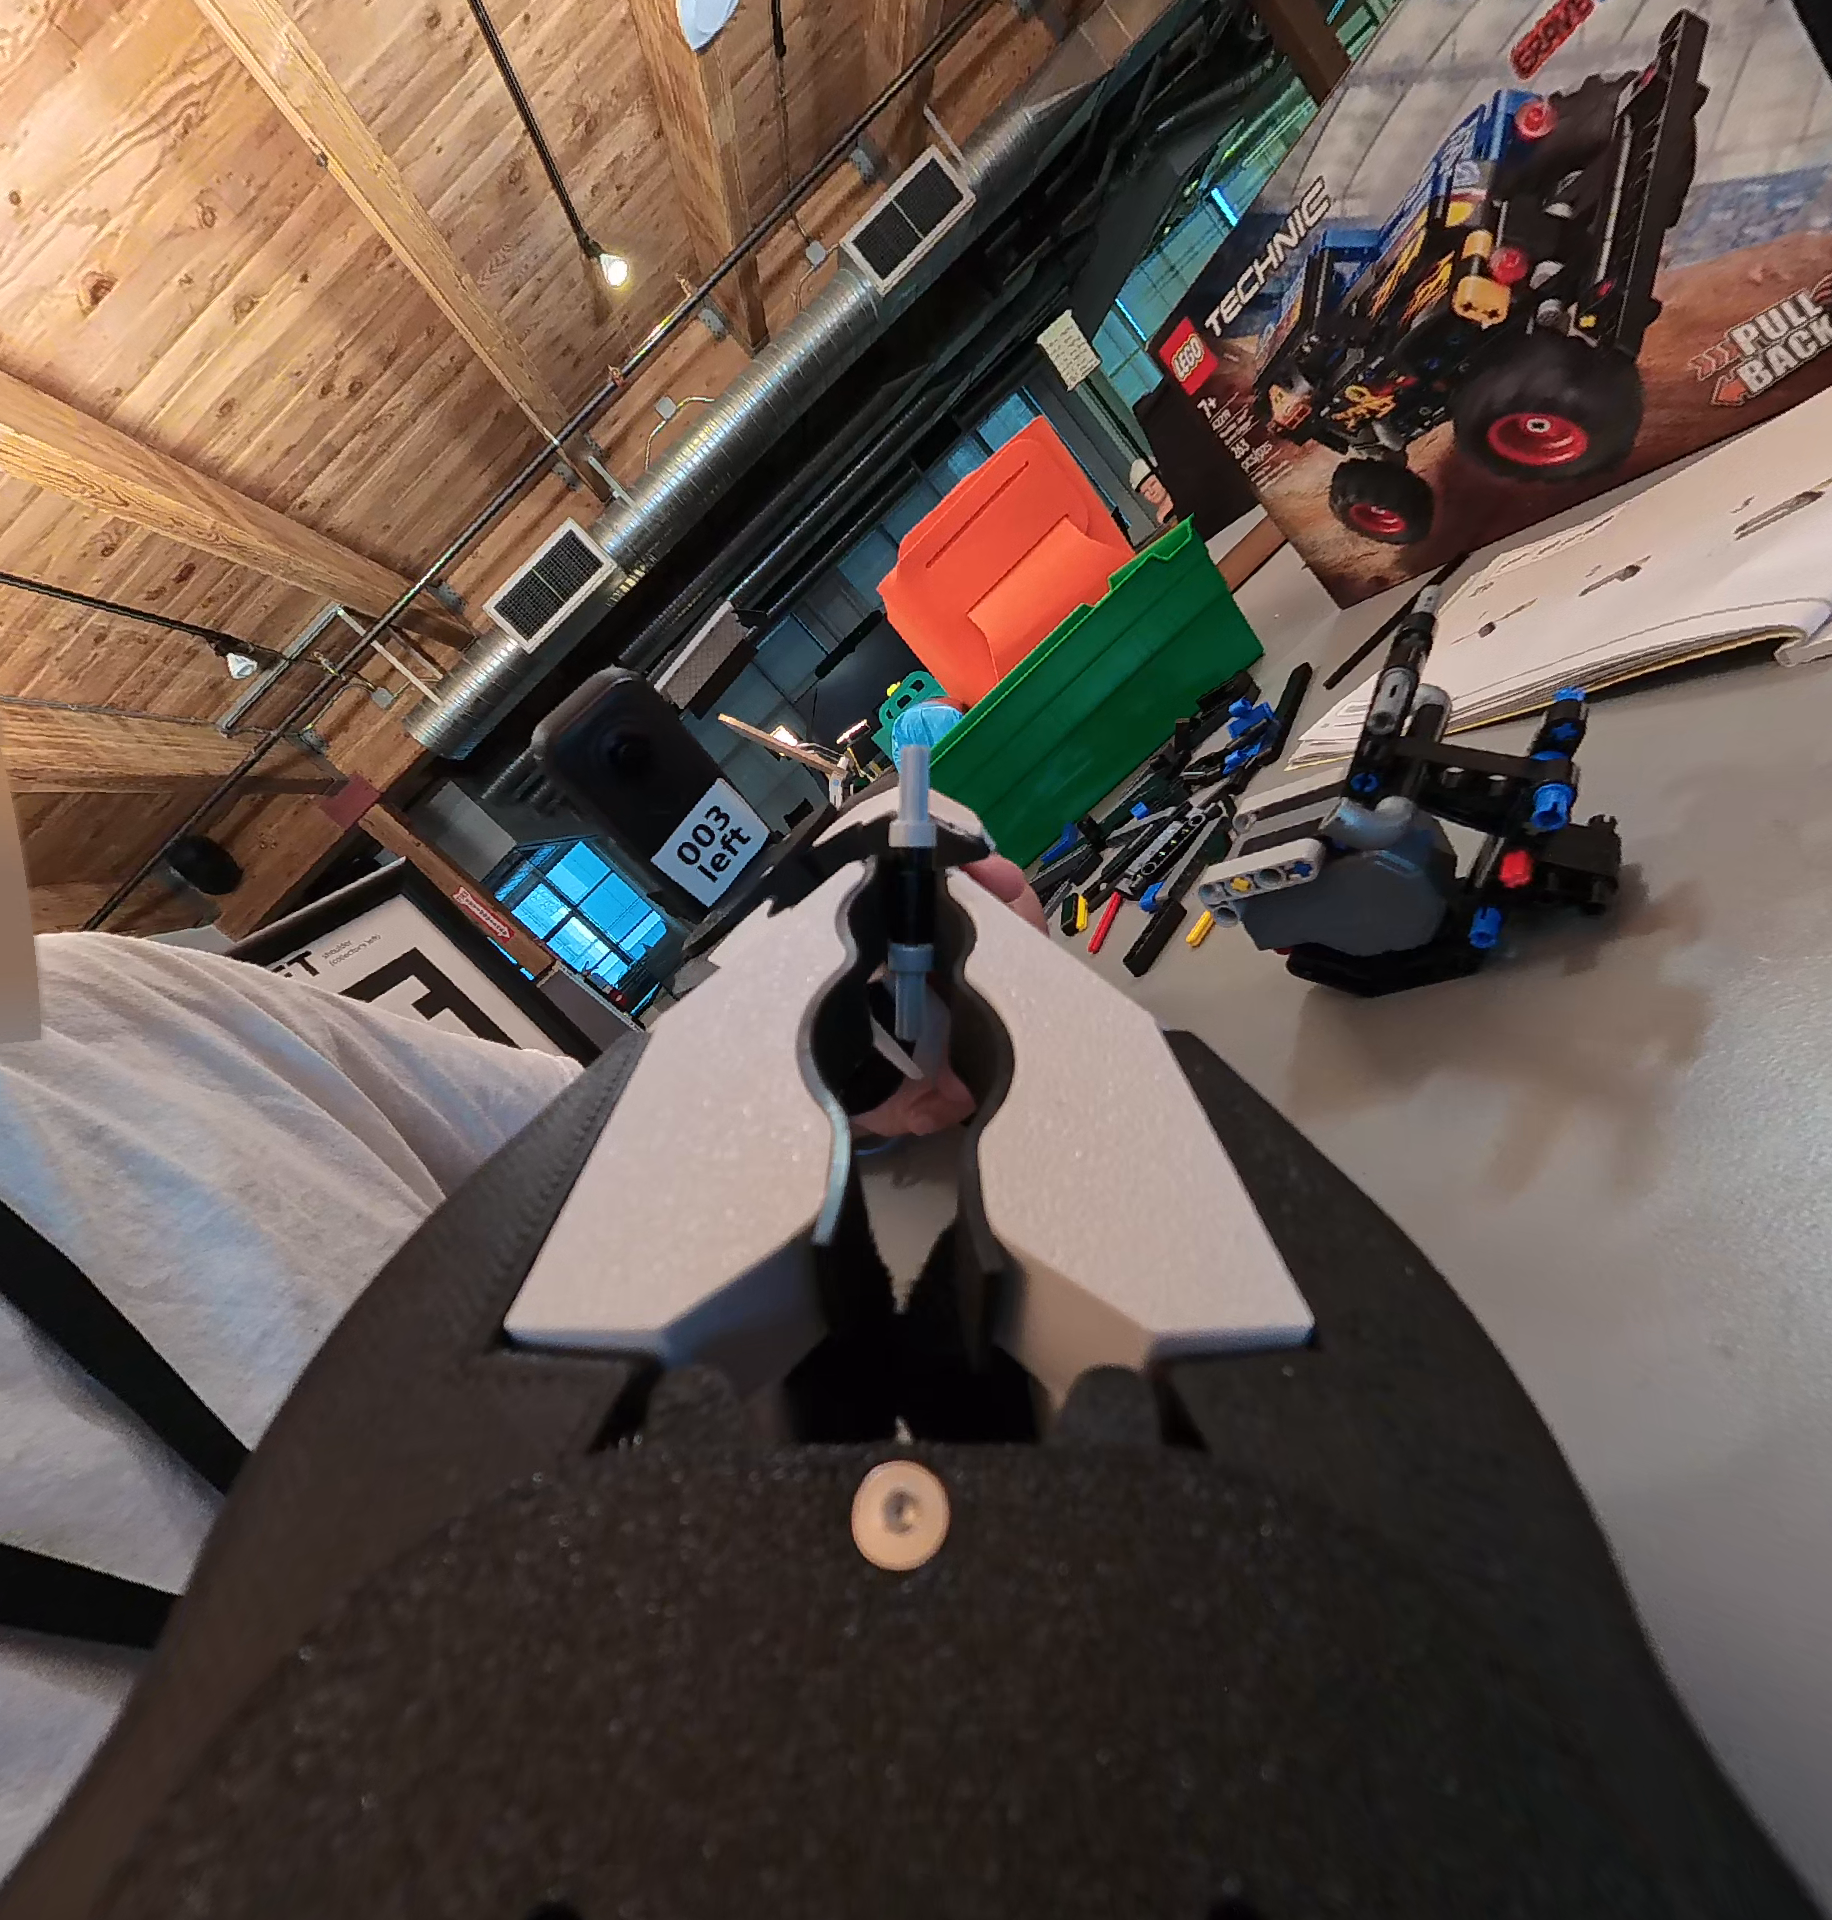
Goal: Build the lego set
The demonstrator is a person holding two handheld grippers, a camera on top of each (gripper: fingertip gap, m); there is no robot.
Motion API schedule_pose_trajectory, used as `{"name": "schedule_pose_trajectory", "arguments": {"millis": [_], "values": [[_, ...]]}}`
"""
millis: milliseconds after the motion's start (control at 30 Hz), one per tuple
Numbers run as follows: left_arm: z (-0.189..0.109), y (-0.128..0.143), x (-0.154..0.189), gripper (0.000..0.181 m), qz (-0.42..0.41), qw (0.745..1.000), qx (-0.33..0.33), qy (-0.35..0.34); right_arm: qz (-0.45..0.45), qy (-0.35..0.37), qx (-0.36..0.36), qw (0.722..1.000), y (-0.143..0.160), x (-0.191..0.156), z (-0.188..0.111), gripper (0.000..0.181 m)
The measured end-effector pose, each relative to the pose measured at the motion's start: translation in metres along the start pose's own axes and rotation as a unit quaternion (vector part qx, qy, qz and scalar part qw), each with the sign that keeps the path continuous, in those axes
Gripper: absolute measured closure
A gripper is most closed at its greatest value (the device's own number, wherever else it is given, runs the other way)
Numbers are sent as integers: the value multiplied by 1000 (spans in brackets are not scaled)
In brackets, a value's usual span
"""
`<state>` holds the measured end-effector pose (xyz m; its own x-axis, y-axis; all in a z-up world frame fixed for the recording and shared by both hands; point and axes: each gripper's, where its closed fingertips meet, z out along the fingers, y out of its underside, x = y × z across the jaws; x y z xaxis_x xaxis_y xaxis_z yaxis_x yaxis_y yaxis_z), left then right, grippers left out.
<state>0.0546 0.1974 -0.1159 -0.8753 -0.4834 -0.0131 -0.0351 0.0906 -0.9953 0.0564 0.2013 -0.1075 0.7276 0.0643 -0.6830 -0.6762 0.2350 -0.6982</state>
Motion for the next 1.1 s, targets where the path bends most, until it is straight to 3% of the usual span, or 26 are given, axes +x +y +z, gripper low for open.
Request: {"name": "schedule_pose_trajectory", "arguments": {"millis": [533, 833, 1100], "values": [[-2, 0, -3, 156, -4, 1000, -6, 0, 1, 0, -1, 1000, 1, 0, 0, 175], [-4, -11, 8, 160, -189, 975, 22, 114, -23, -6, -12, 1000, 5, -6, 3, 175], [-2, -9, 13, 171, -237, 959, 20, 157, -26, -20, 1, 999, 1, -11, 3, 175]]}}
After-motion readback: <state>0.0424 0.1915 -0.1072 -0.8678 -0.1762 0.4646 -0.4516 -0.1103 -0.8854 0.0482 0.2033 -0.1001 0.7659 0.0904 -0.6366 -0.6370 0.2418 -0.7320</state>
